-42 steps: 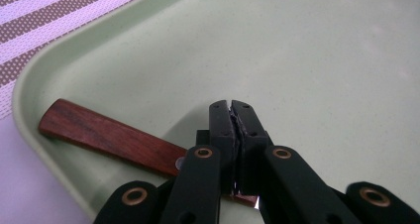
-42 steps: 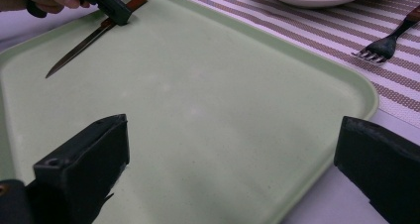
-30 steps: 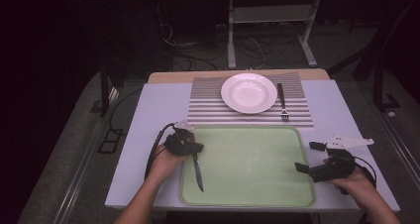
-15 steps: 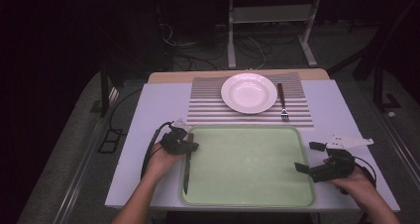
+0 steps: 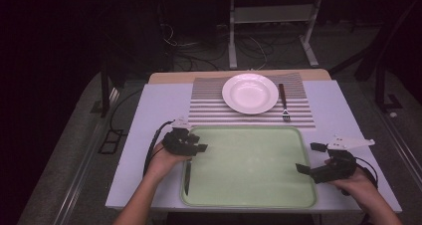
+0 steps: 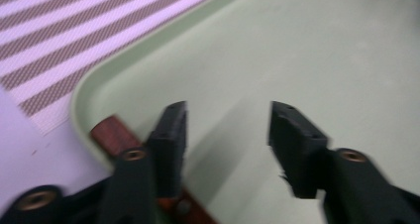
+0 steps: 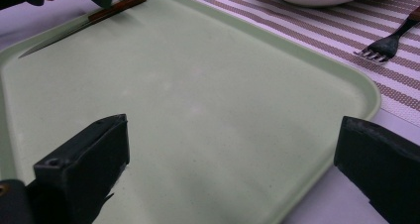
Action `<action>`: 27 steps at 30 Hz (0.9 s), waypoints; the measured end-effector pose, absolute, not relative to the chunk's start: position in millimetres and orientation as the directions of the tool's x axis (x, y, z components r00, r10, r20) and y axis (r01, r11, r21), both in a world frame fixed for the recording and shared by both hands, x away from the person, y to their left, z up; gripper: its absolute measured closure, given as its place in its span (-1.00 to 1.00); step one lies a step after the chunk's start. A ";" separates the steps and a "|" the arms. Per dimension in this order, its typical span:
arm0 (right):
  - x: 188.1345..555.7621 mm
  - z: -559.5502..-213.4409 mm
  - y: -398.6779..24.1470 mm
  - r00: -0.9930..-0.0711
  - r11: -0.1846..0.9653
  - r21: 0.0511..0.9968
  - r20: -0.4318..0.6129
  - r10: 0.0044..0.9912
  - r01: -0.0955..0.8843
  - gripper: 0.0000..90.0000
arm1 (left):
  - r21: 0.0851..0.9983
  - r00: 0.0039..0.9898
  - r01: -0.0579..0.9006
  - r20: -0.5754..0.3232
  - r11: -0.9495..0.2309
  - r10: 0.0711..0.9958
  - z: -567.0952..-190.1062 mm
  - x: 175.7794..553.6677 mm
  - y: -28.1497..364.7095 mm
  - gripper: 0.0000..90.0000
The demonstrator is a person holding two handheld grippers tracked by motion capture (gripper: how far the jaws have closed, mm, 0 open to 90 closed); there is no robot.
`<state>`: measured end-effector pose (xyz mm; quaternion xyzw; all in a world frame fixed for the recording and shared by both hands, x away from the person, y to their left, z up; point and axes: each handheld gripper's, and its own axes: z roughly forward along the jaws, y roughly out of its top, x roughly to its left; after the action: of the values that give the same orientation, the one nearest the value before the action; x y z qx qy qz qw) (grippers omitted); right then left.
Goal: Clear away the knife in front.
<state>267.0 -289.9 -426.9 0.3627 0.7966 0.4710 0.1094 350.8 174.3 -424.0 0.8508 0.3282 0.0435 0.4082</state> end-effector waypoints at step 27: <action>266.3 -427.9 -287.6 -0.724 0.309 0.827 0.161 0.671 0.470 -0.98 | 0.807 0.774 0.460 -0.161 -0.370 0.612 -418.9 303.0 219.4 -1.00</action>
<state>266.3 -287.6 -427.9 0.3557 0.8018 0.4682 0.1070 303.0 219.4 -418.9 0.8234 0.3257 0.0831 0.4572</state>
